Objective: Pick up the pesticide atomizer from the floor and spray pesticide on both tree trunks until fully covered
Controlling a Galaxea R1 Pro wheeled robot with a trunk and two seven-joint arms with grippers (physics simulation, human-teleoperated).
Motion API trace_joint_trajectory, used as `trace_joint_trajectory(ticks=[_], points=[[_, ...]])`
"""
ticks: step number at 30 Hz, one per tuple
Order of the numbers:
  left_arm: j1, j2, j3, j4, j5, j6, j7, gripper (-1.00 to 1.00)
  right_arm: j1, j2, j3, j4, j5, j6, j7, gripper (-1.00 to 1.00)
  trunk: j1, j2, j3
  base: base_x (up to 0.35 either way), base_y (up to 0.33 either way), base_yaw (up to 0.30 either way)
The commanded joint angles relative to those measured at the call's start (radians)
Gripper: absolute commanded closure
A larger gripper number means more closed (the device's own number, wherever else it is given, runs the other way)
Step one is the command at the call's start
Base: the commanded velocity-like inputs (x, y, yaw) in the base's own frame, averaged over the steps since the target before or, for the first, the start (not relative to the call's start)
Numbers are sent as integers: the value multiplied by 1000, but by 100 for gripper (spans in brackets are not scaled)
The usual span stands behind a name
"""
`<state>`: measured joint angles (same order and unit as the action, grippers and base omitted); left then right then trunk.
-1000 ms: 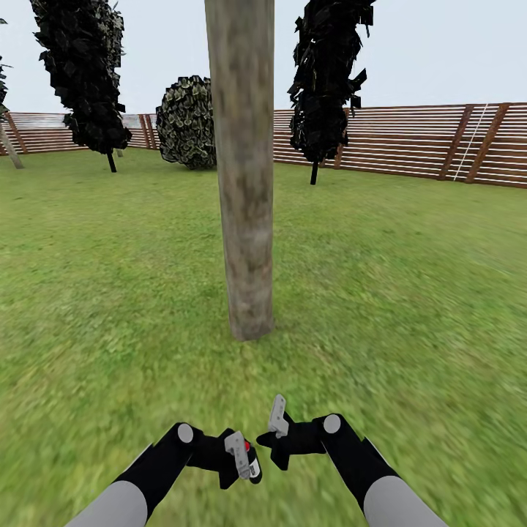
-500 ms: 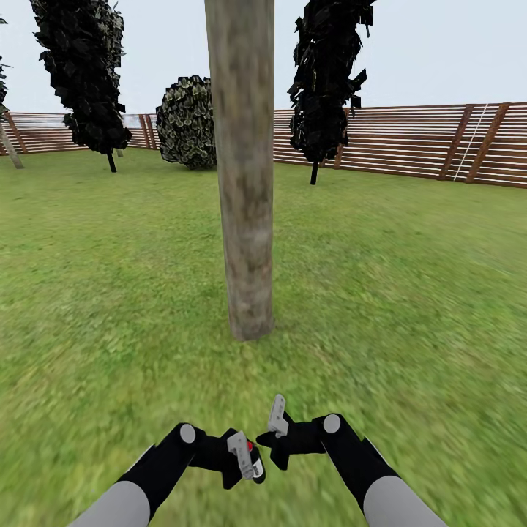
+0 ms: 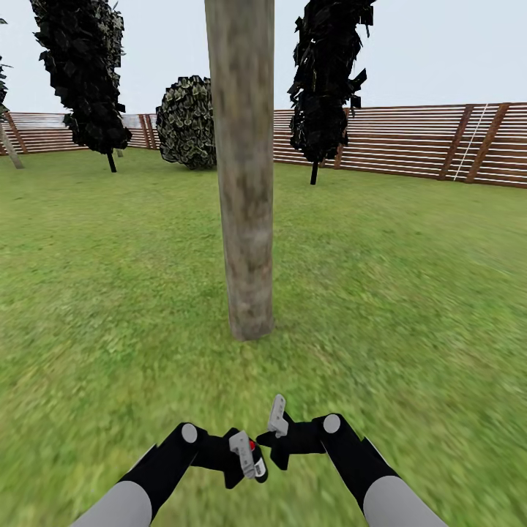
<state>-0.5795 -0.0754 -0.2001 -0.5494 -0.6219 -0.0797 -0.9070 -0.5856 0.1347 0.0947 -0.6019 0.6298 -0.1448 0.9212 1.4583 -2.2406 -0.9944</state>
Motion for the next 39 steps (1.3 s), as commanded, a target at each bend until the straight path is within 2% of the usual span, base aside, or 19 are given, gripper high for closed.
trace_joint_trajectory(ticks=[1, 17, 24, 32, 34, 37, 39], points=[[0, -2, 2, -1, -10, -9, -2, 100, 0, 0, -1, -1, 10, -9, 1, 100, 0, 0, -1, 0, 0, 0], [0, -6, 6, 0, -9, -9, -1, 100, 0, 0, -1, 0, 11, -9, 1, 100, 0, 0, -1, 0, 0, 0], [4, 7, 5, 3, -18, -12, -3, 100, 0, 0, -1, 0, 11, -9, 1, 100, 0, 0, -1, 0, 0, 0], [10, 68, 5, 3, -21, -12, -1, 100, 0, 0, -1, 1, 11, -9, 1, 100, 0, 0, -1, 0, 0, 0], [11, 95, 4, 3, -21, -12, 0, 100, 0, 0, -1, 1, 11, -9, 1, 100, 0, 0, -1, 0, 0, 0], [12, 113, 5, 3, -21, -12, 0, 100, 0, 0, -1, 2, 11, -9, 1, 100, 0, 0, -1, 0, 0, 0], [13, 148, 5, 3, -21, -12, 0, 100, 0, -1, -1, 3, 11, -9, 1, 100, 0, 0, -1, 0, 0, 0]])
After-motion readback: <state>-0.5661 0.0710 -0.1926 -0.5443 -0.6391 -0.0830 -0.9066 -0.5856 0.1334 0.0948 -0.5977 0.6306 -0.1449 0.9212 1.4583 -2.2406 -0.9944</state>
